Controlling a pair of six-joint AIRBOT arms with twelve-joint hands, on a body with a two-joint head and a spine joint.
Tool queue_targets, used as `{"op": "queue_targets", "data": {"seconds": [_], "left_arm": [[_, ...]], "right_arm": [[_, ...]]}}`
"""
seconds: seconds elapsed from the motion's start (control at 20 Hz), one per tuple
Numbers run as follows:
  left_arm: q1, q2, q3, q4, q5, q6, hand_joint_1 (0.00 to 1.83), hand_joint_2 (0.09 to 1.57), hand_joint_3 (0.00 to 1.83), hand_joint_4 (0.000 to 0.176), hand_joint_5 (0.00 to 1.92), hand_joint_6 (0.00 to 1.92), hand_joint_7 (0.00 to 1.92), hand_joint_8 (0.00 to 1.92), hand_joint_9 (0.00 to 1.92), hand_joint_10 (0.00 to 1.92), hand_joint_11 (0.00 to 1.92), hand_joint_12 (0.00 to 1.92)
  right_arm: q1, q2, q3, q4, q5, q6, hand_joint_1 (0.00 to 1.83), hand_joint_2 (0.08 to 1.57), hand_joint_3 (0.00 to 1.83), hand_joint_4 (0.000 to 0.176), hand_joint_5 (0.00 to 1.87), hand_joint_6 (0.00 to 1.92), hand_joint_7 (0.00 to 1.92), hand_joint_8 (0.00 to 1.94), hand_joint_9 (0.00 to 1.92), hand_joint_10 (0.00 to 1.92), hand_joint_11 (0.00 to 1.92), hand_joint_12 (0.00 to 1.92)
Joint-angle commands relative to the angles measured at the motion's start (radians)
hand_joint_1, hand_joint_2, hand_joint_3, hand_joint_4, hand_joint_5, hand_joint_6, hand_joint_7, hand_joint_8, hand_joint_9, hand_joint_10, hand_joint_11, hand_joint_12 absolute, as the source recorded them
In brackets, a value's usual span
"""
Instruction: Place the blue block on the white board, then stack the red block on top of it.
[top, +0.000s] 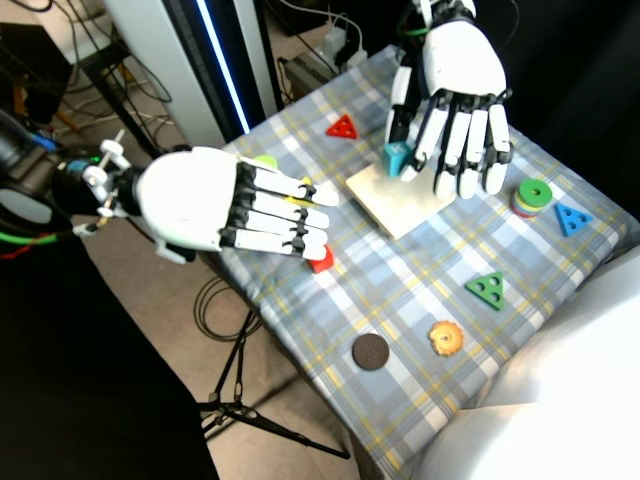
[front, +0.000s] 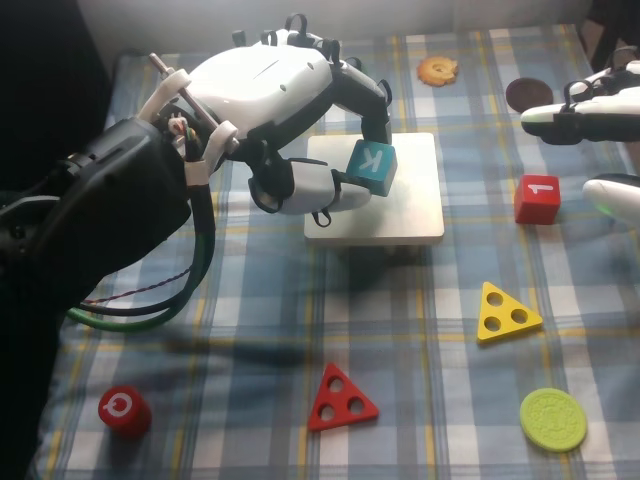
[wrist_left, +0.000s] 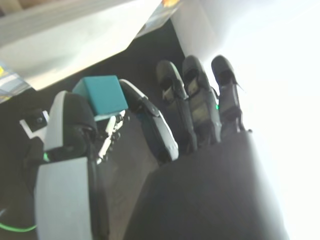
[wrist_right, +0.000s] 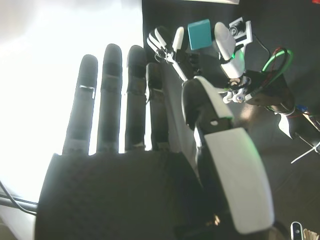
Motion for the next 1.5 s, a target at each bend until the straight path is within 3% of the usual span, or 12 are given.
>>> {"op": "queue_targets", "data": {"seconds": [0.0,0.2,0.25,0.35,1.05,1.45], "left_arm": [[-0.019,-0.006,0.008,0.024,-0.089,-0.001,1.02,1.12,0.0,0.149,0.94,1.04,0.6,0.0,0.37,0.0,0.0,0.43],[-0.029,-0.011,0.03,0.013,-0.067,-0.001,1.02,1.12,0.0,0.144,0.95,1.03,0.59,0.0,0.36,0.0,0.0,0.41],[-0.033,-0.012,0.036,0.012,-0.06,-0.001,1.01,1.12,0.0,0.174,0.95,1.02,0.59,0.0,0.37,0.0,0.0,0.41],[-0.036,-0.015,0.044,0.012,-0.042,-0.001,1.01,1.12,0.0,0.176,0.94,1.03,0.59,0.0,0.36,0.0,0.0,0.41],[-0.037,-0.035,0.063,-0.011,-0.024,-0.001,1.0,1.12,0.0,0.176,0.95,1.02,0.57,0.0,0.38,0.0,0.0,0.4],[-0.028,-0.024,0.063,-0.021,-0.018,-0.001,1.0,1.13,0.0,0.176,0.92,1.06,0.59,0.0,0.4,0.0,0.0,0.5]], "right_arm": [[0.018,-0.002,0.004,0.018,0.12,0.009,0.57,1.44,0.0,0.0,0.47,0.0,0.73,0.01,0.64,0.01,0.23,0.54],[0.018,-0.004,0.006,0.017,0.119,0.009,0.59,1.44,0.0,0.0,0.47,0.0,0.72,0.0,0.64,0.0,0.23,0.54],[0.019,-0.005,0.007,0.017,0.119,0.009,0.58,1.43,0.0,0.0,0.46,0.0,0.71,0.0,0.63,0.0,0.23,0.54],[0.02,-0.005,0.007,0.017,0.119,0.009,0.58,1.43,0.0,0.0,0.47,0.0,0.72,0.0,0.64,0.0,0.23,0.54],[0.02,-0.006,0.007,0.016,0.119,0.014,0.54,1.43,0.0,0.0,0.45,0.0,0.72,0.0,0.64,0.0,0.21,0.56],[0.019,-0.006,0.006,0.016,0.119,0.017,0.55,1.43,0.0,0.0,0.44,0.0,0.72,0.0,0.64,0.0,0.21,0.55]]}}
